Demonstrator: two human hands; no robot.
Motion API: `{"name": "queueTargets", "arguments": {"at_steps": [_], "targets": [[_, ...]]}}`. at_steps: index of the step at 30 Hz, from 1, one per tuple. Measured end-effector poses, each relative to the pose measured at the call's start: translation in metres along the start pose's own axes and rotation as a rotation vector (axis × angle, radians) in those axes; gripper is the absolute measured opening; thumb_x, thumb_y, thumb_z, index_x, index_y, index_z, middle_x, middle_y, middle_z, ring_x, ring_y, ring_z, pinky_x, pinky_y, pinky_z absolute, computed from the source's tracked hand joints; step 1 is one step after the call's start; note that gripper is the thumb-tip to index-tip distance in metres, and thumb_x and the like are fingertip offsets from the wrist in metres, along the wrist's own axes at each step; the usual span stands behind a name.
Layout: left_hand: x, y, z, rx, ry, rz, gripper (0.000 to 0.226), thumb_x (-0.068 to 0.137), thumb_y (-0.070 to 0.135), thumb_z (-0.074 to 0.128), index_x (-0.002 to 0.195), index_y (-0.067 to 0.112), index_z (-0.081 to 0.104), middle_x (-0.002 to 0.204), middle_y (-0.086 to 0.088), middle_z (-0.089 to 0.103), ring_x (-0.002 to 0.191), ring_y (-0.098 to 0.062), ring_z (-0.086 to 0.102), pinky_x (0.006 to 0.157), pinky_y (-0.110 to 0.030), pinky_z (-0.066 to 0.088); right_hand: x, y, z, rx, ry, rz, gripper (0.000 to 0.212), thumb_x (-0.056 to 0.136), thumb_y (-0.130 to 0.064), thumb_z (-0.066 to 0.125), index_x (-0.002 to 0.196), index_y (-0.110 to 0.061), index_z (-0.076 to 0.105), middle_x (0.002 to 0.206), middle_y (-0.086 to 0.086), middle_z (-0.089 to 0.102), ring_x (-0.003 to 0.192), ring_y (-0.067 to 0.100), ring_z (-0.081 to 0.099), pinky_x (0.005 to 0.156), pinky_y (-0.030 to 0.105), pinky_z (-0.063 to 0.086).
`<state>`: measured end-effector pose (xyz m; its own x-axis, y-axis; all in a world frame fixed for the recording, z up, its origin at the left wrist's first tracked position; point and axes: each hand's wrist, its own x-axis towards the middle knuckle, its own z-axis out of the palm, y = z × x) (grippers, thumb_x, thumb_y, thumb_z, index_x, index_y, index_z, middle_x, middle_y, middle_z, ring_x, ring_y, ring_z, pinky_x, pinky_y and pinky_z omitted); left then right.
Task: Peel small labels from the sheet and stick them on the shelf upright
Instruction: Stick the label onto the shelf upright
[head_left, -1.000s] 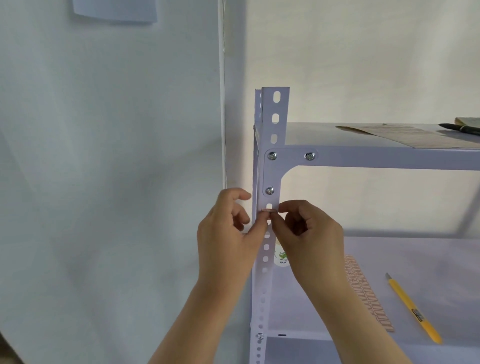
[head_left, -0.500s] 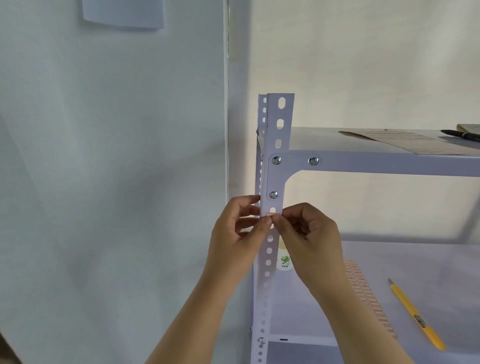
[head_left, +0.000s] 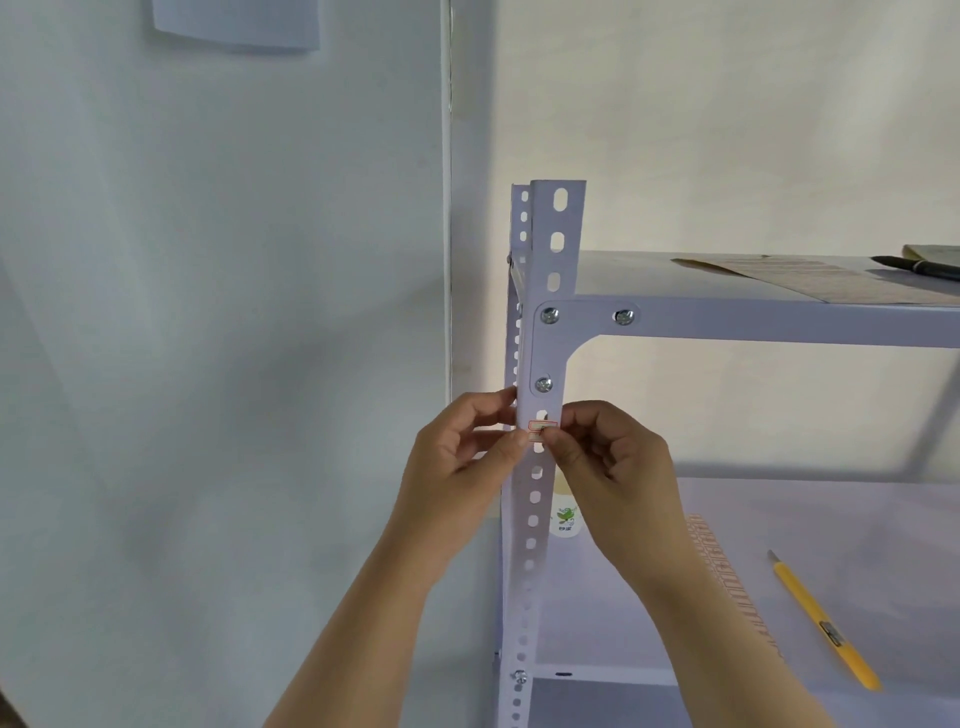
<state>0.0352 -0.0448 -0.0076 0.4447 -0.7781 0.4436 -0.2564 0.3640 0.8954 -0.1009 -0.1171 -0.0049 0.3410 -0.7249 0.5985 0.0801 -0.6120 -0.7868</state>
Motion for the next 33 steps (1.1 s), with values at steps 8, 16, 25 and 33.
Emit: {"name": "queueTargets", "arguments": {"at_steps": [8, 16, 25, 33], "targets": [[-0.001, -0.004, -0.001, 0.040, -0.027, -0.004, 0.030, 0.095, 0.016, 0.064, 0.124, 0.025, 0.064, 0.117, 0.001, 0.074, 0.107, -0.020, 0.071, 0.098, -0.050, 0.055, 0.002, -0.001, 0.009, 0.075, 0.032, 0.087, 0.011, 0.083, -0.013, 0.077, 0.077, -0.013, 0.068, 0.069, 0.010, 0.069, 0.059, 0.018, 0.057, 0.059, 0.032, 0.050], [-0.002, -0.006, 0.004, 0.016, -0.026, 0.006, 0.029, 0.091, 0.023, 0.062, 0.120, 0.028, 0.063, 0.112, 0.000, 0.072, 0.101, -0.016, 0.069, 0.098, -0.044, 0.055, 0.008, -0.009, 0.007, -0.117, 0.068, 0.045, 0.024, 0.087, -0.021, 0.072, 0.064, -0.016, 0.067, 0.052, -0.001, 0.061, 0.052, 0.024, 0.048, 0.051, 0.030, 0.041], [0.002, 0.003, 0.016, 0.112, 0.077, 0.053, 0.023, 0.084, 0.041, 0.066, 0.100, 0.026, 0.060, 0.096, 0.001, 0.074, 0.089, -0.016, 0.072, 0.084, -0.045, 0.058, 0.008, -0.007, -0.008, -0.078, -0.064, 0.055, 0.022, 0.091, 0.001, 0.065, 0.074, -0.012, 0.070, 0.054, -0.021, 0.062, 0.053, -0.001, 0.055, 0.056, 0.005, 0.040], [0.005, 0.002, 0.002, 0.124, -0.050, 0.054, 0.020, 0.090, 0.015, 0.071, 0.106, 0.021, 0.060, 0.105, 0.003, 0.073, 0.092, -0.013, 0.070, 0.074, -0.029, 0.056, 0.002, -0.007, -0.006, -0.062, -0.043, 0.045, 0.018, 0.088, -0.004, 0.068, 0.078, -0.018, 0.071, 0.064, -0.012, 0.067, 0.061, 0.009, 0.058, 0.061, 0.021, 0.047]]}}
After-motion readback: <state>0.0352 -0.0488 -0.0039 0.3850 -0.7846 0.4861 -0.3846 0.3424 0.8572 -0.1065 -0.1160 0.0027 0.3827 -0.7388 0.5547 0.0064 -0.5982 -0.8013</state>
